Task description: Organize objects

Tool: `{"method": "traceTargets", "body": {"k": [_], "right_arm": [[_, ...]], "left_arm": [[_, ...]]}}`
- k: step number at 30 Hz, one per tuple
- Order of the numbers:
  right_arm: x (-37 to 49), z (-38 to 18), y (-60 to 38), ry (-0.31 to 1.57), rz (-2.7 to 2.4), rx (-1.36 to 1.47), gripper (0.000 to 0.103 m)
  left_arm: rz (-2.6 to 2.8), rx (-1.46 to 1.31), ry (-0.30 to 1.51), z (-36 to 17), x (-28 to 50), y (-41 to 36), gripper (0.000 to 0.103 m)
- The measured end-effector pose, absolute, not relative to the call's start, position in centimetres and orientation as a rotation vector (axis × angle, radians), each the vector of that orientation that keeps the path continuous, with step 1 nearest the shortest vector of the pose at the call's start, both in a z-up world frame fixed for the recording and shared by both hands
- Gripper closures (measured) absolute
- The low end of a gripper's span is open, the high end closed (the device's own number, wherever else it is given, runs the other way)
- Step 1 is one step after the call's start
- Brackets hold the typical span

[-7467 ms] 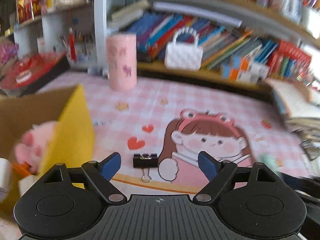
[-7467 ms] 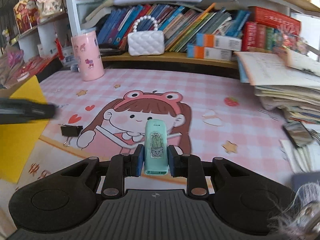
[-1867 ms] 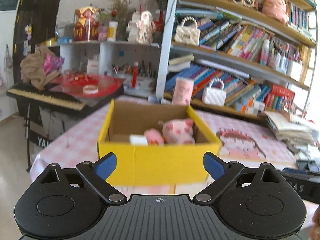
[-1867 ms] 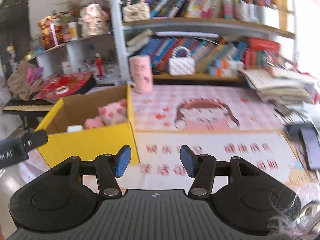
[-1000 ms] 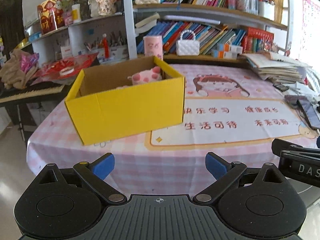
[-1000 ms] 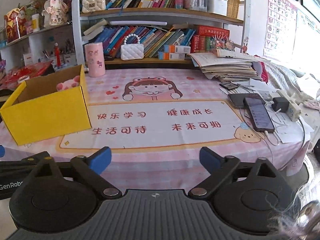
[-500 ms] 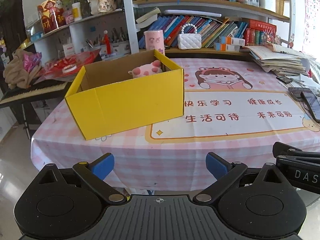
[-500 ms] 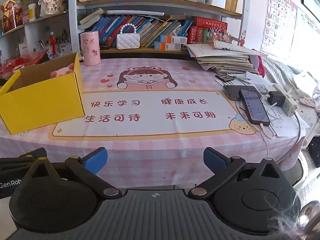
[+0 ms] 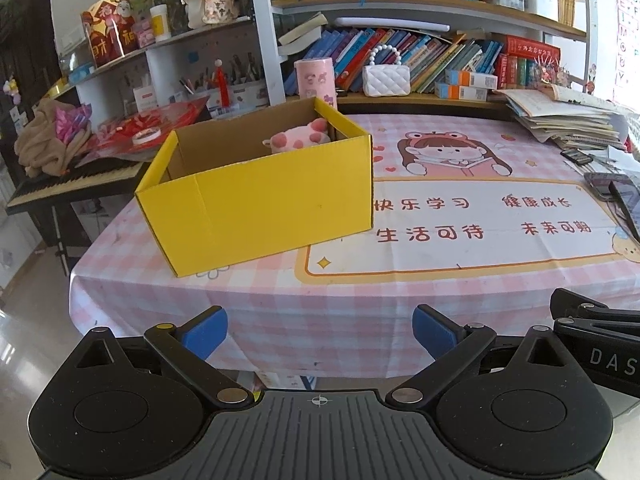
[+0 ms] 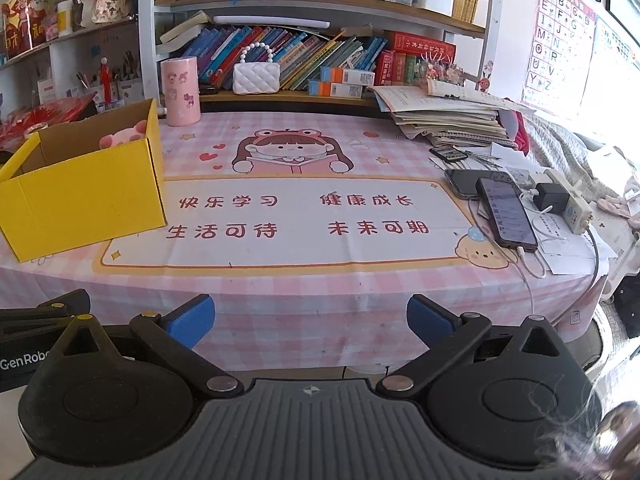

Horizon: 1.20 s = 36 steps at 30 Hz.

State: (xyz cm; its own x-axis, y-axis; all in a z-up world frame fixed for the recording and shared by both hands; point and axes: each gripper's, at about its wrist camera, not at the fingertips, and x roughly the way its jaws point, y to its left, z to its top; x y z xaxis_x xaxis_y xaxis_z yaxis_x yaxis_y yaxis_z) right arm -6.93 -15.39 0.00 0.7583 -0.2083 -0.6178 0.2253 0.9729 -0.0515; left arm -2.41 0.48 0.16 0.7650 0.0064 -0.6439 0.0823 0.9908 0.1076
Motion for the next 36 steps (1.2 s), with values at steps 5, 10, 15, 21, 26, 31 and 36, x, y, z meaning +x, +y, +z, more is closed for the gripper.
{"method": "traceTargets", "body": {"k": [5,10,15,21,26,31,36], "right_arm": [[-6.9,0.0,-15.5,0.671,-0.235,0.026,0.000],[-6.9,0.0,-15.4,0.670,-0.236,0.026,0.000],[-6.9,0.0,-15.4,0.671,-0.236,0.026,0.000],[-6.9,-0.1,-15.4,0.674,-0.236,0.024,0.000],[-6.7,-0.5,-15.6,0.681,-0.234,0.023,0.000],[-6.3,-0.4,-15.6,0.688,-0.229,0.021,0.000],[-5.8,-0.3,-15.7,0.693,-0.225,0.020,0.000]], "left_arm": [[-0.037,0.134,0.700,0.2,-2.5,0.4,0.003],[-0.034,0.133,0.705,0.1,-2.5,0.4,0.003],[-0.033,0.130,0.710,0.1,-2.4,0.4,0.003],[-0.030,0.132,0.716,0.0,-2.2,0.3,0.003],[-0.028,0.136,0.719,-0.1,-2.1,0.2,0.003],[-0.023,0.138,0.716,-0.2,-2.0,0.3,0.003],[-0.025,0.132,0.722,-0.3,-1.7,0.3,0.003]]}}
